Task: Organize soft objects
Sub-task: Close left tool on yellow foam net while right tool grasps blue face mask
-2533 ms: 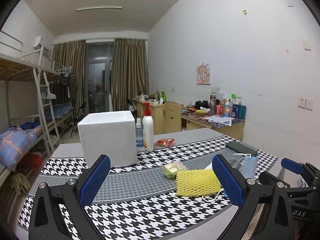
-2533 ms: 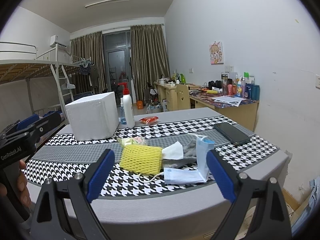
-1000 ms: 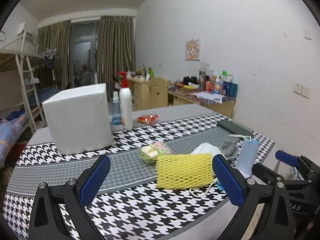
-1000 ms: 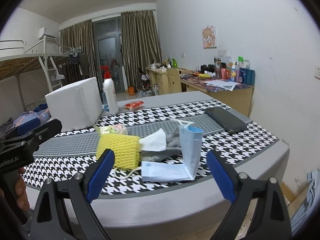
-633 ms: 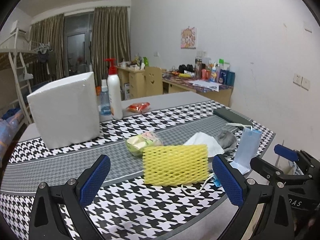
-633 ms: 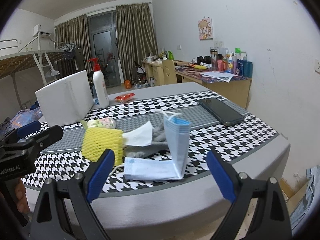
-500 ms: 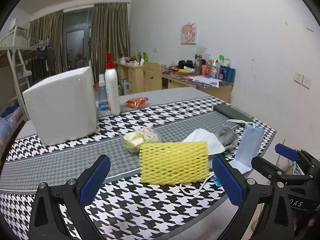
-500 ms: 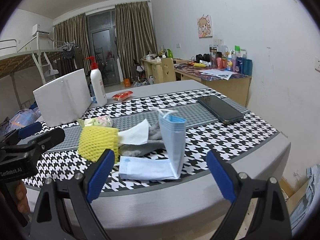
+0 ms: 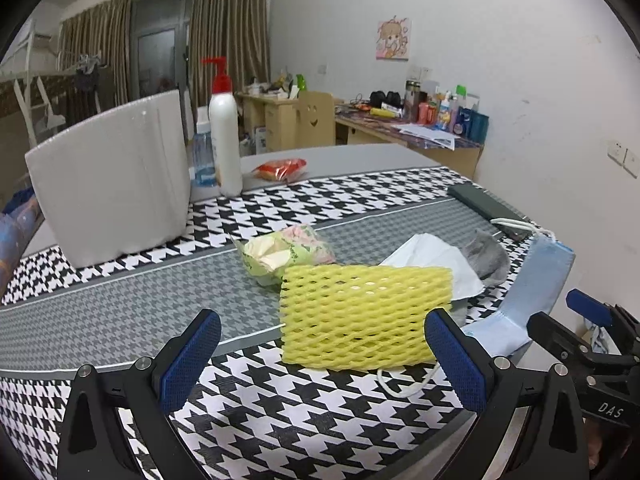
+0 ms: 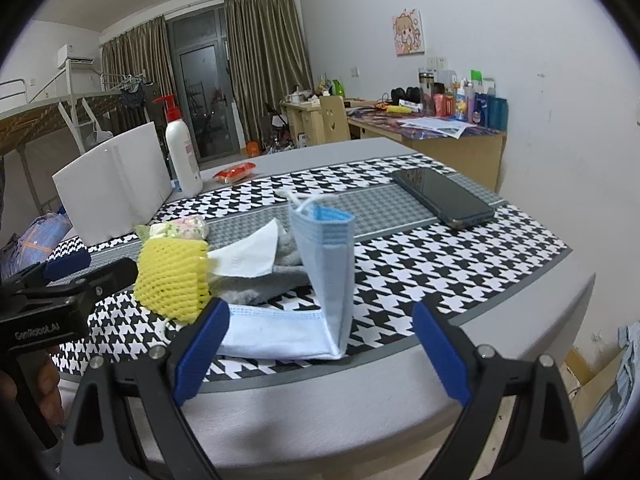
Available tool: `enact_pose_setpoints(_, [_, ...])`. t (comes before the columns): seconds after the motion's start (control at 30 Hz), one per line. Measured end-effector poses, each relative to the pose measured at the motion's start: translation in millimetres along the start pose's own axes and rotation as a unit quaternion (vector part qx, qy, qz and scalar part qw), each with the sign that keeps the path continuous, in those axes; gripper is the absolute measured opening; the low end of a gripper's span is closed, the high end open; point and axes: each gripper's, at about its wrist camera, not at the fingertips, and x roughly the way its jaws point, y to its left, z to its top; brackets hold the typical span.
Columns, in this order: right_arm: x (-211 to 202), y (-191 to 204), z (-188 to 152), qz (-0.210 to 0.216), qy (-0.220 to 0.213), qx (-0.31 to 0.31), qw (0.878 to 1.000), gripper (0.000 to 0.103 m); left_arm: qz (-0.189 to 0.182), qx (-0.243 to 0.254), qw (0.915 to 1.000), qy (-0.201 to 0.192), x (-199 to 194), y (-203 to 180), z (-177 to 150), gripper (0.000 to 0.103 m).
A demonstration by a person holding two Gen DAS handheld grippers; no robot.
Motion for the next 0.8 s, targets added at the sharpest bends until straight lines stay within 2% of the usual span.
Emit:
enact_pose_setpoints(0.37, [9.3, -1.0, 0.3, 0.007, 0.01, -0.002, 1.0, 0.095, -0.012, -0.029, 0.9982, 0.051, 29.1, 10.1, -1.6, 0.101])
enact_pose_setpoints(0.57, [18.8, -2.7, 0.1, 0.014, 0.025, 0.002, 1.0, 0.095, -0.028, -0.044, 0.9952, 0.082, 44.3, 14.7, -2.3, 0.086])
enact_pose_setpoints(0.6, [18.9, -3.1, -0.4, 0.016, 0.024, 0.004, 1.0, 0.095, -0.033, -0.047, 0.9944, 0.089, 46.7, 15.3, -2.6, 0.081])
enact_pose_setpoints(0.8, [21.2, -3.4, -1.5, 0.02, 0.026, 0.004, 0.999, 0.095, -0.041, -0.042, 0.9933, 0.1, 50.9, 12.0, -2.9, 0.076])
